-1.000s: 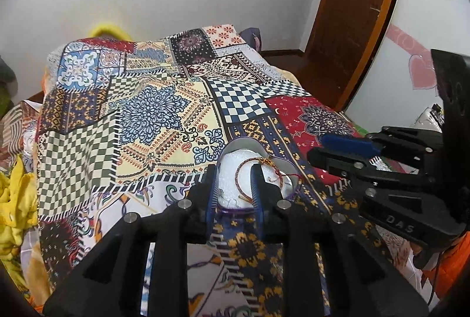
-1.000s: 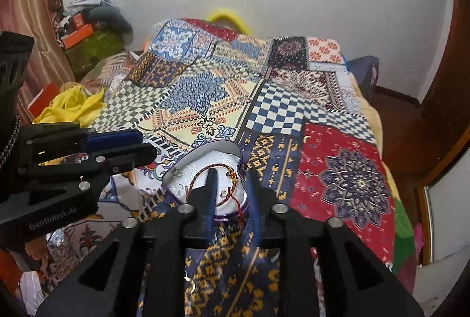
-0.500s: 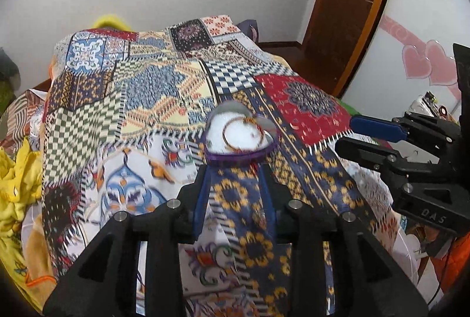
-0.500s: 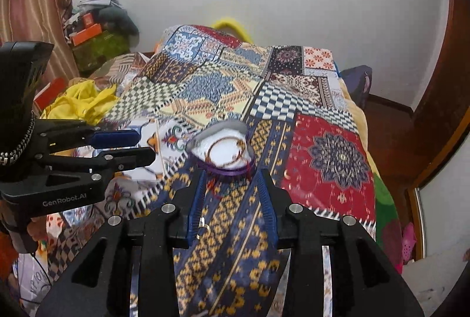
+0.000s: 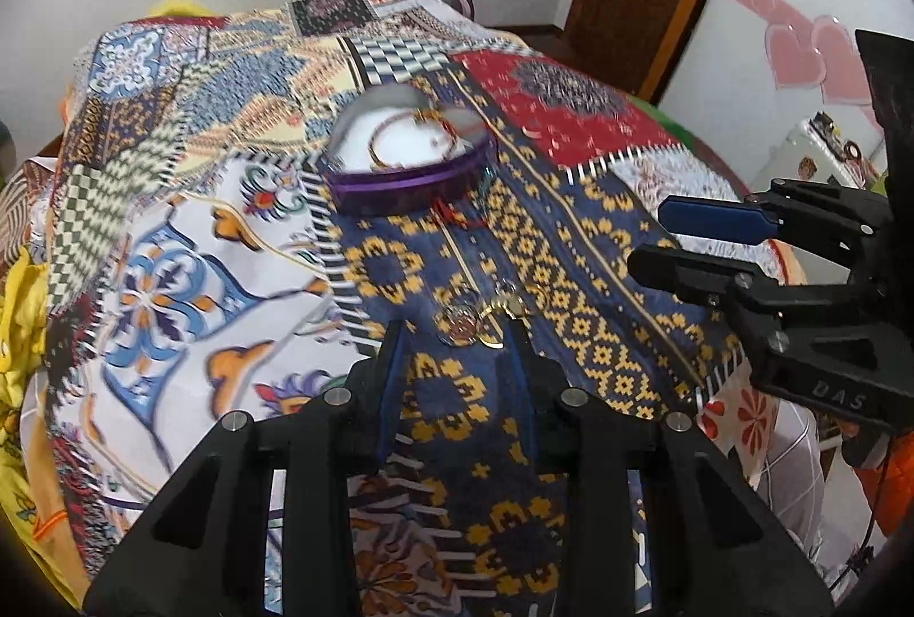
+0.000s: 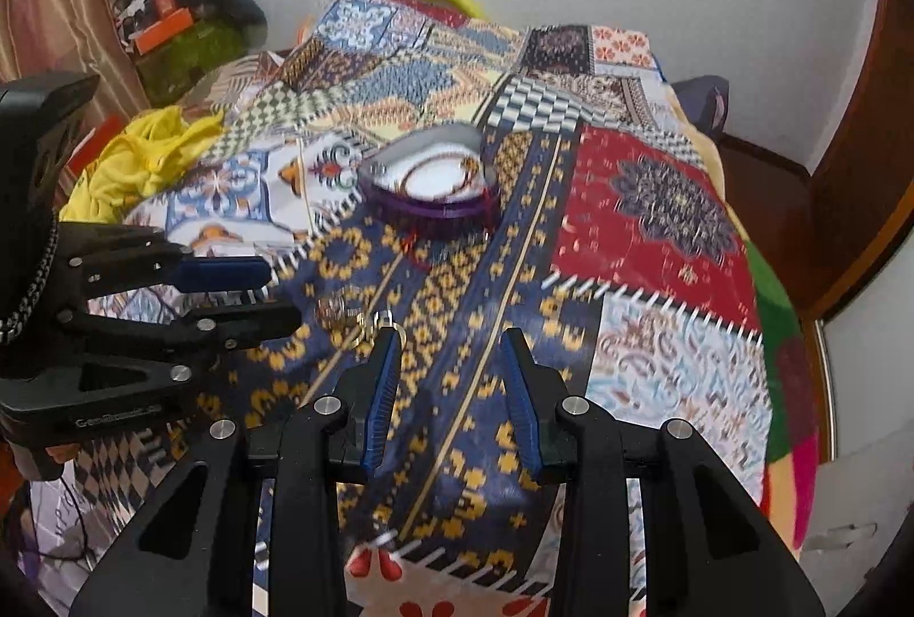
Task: Organize jewelry
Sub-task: 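Grasp a gold ring from the cover with the right gripper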
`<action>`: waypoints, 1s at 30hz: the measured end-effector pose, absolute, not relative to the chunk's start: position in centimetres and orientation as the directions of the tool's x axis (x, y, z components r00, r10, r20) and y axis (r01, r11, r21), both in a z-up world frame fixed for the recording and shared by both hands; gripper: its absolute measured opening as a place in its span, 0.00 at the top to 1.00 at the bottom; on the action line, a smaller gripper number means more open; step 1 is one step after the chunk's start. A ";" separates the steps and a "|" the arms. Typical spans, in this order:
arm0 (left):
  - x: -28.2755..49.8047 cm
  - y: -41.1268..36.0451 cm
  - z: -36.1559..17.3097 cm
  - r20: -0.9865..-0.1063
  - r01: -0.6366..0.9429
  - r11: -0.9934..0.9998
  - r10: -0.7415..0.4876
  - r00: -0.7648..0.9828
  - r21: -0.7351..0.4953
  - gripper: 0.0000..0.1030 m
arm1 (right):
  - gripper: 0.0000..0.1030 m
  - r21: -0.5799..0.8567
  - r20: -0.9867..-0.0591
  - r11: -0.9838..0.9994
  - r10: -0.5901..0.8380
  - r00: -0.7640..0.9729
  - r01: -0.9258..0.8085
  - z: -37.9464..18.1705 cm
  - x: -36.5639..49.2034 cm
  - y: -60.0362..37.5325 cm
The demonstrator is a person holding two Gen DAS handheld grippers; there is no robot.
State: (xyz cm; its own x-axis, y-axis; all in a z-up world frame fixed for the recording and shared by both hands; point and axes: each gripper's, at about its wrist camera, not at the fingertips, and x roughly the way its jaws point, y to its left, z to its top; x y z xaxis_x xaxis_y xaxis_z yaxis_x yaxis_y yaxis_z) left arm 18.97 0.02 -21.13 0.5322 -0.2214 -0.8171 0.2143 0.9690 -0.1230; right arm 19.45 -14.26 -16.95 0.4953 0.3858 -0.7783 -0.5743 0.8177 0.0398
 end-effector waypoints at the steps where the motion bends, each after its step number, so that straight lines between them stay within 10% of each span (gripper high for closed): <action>1: 19.1 -0.1 -21.5 -0.821 0.214 0.969 -0.221 0.526 -0.124 0.68 | 0.68 0.042 -0.782 0.818 0.384 0.490 -0.574 -17.2 19.4 -14.3; 30: 19.0 -0.3 -21.2 -0.796 0.217 0.969 -0.221 0.564 -0.116 0.80 | 0.68 0.076 -0.817 0.789 0.400 0.416 -0.610 -20.4 19.9 -12.2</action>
State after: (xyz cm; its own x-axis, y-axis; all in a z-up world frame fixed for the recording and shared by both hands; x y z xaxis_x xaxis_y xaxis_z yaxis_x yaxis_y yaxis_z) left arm 19.00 -0.30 -21.22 0.5638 -0.2211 -0.7958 0.2168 0.9693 -0.1157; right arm 19.88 -12.19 -20.40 0.4159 0.4000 -0.8167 -0.6097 0.7890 0.0760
